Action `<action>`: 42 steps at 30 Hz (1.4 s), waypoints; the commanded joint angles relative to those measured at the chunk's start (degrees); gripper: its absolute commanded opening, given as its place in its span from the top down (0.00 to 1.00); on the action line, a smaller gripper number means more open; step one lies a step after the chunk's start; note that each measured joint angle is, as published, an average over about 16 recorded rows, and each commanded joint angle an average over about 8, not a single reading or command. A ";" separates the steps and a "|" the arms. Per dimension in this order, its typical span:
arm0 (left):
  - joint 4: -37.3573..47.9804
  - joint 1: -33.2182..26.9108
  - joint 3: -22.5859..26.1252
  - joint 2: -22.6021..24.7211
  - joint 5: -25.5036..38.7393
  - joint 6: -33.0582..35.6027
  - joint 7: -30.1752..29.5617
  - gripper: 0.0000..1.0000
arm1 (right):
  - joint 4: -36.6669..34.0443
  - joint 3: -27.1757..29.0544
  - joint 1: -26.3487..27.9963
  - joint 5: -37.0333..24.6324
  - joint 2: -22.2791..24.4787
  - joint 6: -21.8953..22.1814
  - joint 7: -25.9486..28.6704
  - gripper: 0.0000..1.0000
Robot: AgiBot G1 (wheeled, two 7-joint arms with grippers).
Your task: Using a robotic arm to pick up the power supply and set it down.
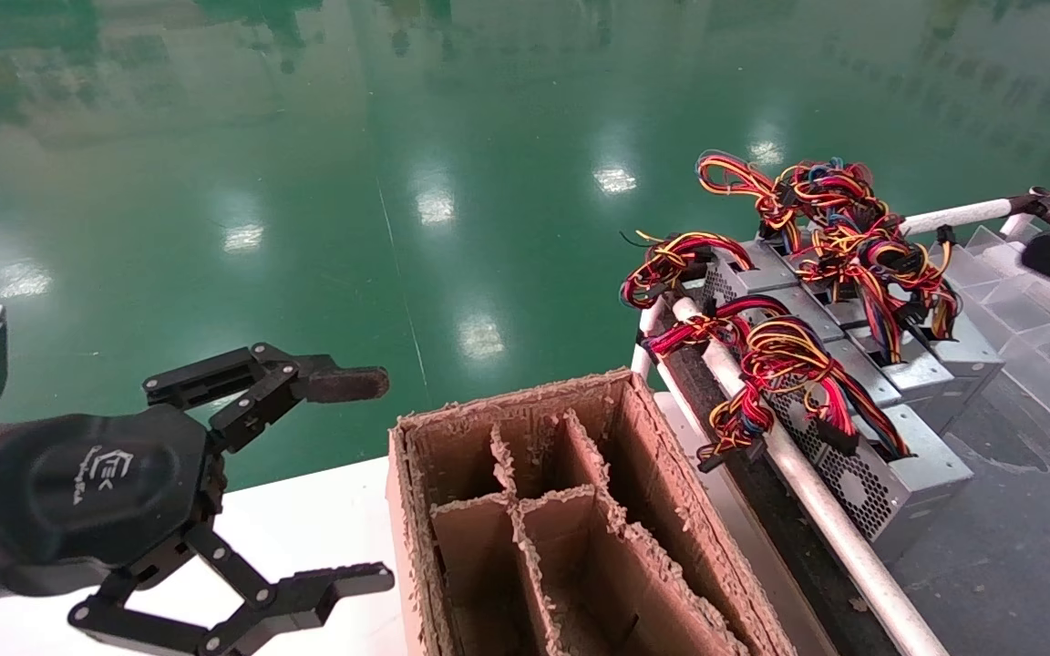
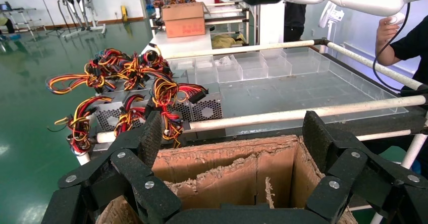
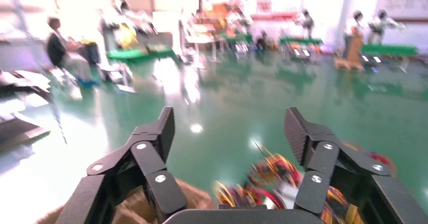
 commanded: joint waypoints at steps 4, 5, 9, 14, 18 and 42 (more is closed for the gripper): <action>0.01 0.00 0.00 0.00 -0.01 0.00 0.01 0.00 | 1.14 -0.22 0.34 0.36 -0.87 -0.64 0.69 0.00; 0.01 0.00 0.00 0.00 -0.01 0.00 0.01 0.00 | 1.61 -0.38 0.42 0.23 -1.04 -0.70 0.86 0.00; 0.02 0.00 0.01 0.00 -0.01 0.00 0.01 0.00 | 3.49 -1.04 0.76 -0.29 -1.71 -0.95 1.52 0.00; 0.02 -0.01 0.01 0.00 -0.01 0.00 0.01 0.00 | 5.83 -1.85 1.18 -0.94 -2.54 -1.27 2.35 0.00; 0.02 -0.01 0.01 0.00 -0.01 0.00 0.01 0.00 | 7.71 -2.51 1.52 -1.46 -3.22 -1.52 3.02 0.00; 0.02 -0.01 0.03 -0.01 -0.02 -0.01 0.02 0.00 | 19.00 -6.44 3.56 -4.58 -7.24 -3.03 7.01 0.00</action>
